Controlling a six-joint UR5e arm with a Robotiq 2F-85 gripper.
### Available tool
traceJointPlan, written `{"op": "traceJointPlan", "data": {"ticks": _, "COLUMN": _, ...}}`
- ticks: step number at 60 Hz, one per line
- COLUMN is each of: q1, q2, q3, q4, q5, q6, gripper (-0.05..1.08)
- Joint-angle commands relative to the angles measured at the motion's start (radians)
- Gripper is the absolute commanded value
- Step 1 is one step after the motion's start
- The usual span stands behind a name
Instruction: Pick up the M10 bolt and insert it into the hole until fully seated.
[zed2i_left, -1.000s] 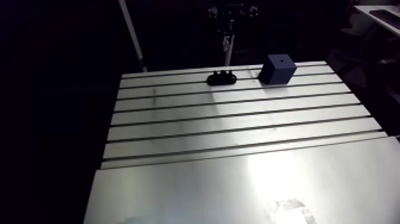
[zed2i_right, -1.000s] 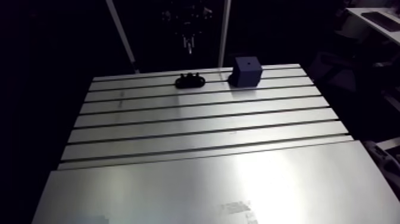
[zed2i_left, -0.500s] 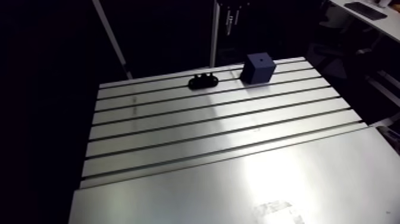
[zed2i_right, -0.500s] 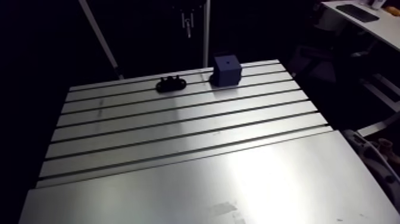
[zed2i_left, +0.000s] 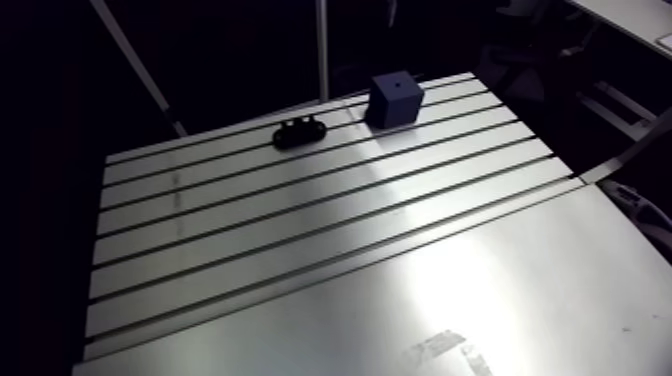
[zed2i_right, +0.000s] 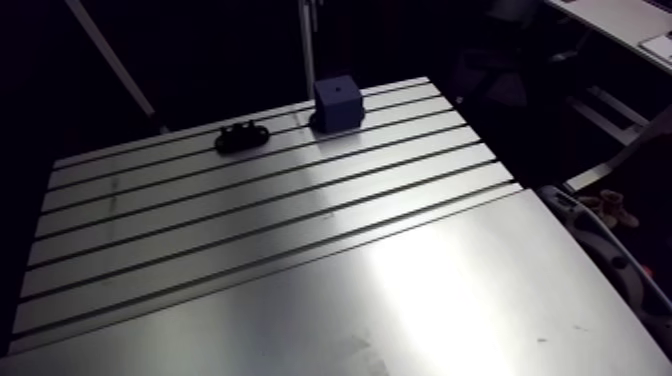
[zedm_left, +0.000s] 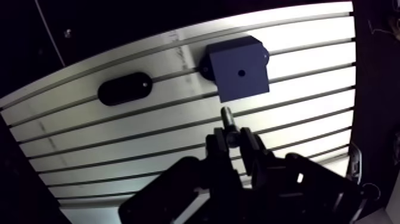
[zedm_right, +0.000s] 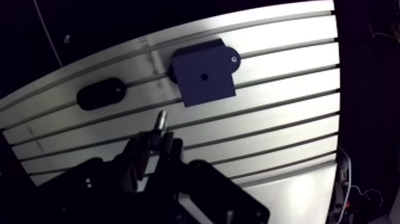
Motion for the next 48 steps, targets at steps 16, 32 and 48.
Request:
{"op": "traceJointPlan", "data": {"ticks": 16, "q1": -0.033, "q2": 0.091, "q3": -0.121, "q4": 0.138, "q5": -0.017, "q6": -0.005, "gripper": 1.07}}
{"op": "traceJointPlan", "data": {"ticks": 32, "q1": -0.034, "q2": 0.123, "q3": -0.121, "q4": 0.135, "q5": -0.038, "q6": -0.003, "gripper": 1.07}}
{"op": "traceJointPlan", "data": {"ticks": 48, "q1": -0.036, "q2": 0.137, "q3": -0.112, "q4": 0.127, "q5": -0.037, "q6": 0.007, "gripper": 1.07}}
